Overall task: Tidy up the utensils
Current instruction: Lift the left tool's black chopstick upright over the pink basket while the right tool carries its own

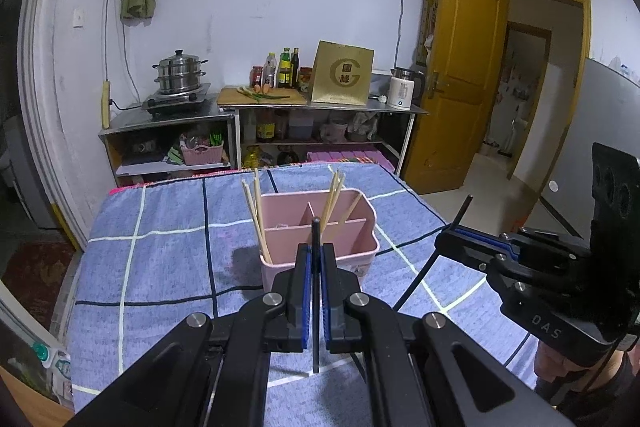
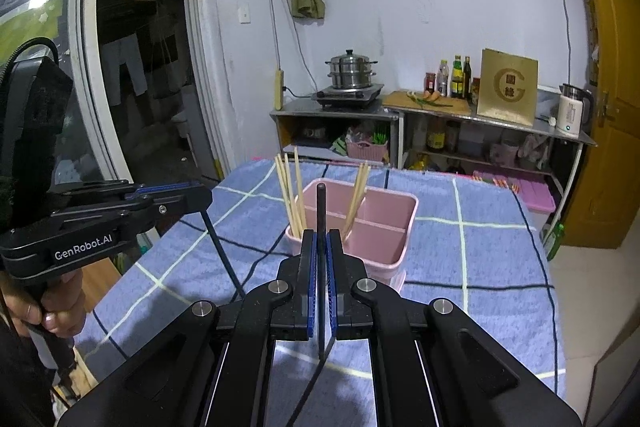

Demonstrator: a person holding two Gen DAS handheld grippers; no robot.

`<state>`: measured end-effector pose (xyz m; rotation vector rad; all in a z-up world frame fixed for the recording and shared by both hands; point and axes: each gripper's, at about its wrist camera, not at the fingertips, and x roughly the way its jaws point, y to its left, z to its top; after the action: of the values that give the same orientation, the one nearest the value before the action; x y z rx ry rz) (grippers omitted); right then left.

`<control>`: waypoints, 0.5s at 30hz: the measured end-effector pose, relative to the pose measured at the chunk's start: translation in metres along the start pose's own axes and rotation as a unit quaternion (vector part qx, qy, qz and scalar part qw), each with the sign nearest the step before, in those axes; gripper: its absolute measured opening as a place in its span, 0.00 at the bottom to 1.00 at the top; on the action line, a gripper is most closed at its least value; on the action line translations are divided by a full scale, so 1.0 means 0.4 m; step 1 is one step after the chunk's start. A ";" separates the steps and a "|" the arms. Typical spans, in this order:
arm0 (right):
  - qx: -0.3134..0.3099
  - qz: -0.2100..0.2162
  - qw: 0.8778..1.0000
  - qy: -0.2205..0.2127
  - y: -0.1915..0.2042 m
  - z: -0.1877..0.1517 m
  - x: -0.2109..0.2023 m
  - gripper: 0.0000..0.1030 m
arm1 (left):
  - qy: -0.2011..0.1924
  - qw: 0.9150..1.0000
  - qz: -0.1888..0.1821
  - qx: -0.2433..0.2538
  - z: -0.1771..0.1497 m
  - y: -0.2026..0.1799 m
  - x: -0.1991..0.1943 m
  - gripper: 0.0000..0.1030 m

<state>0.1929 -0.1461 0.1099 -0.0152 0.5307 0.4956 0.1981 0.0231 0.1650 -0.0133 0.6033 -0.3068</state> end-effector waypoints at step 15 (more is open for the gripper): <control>0.005 0.006 0.998 -0.070 -0.002 0.162 -0.023 0.04 | -0.057 0.998 0.008 0.004 0.201 -0.003 -0.071 0.04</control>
<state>0.2175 -0.1418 0.1703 0.0325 0.3961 0.5020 0.2208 0.0239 0.2474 -0.0174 0.4885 -0.2913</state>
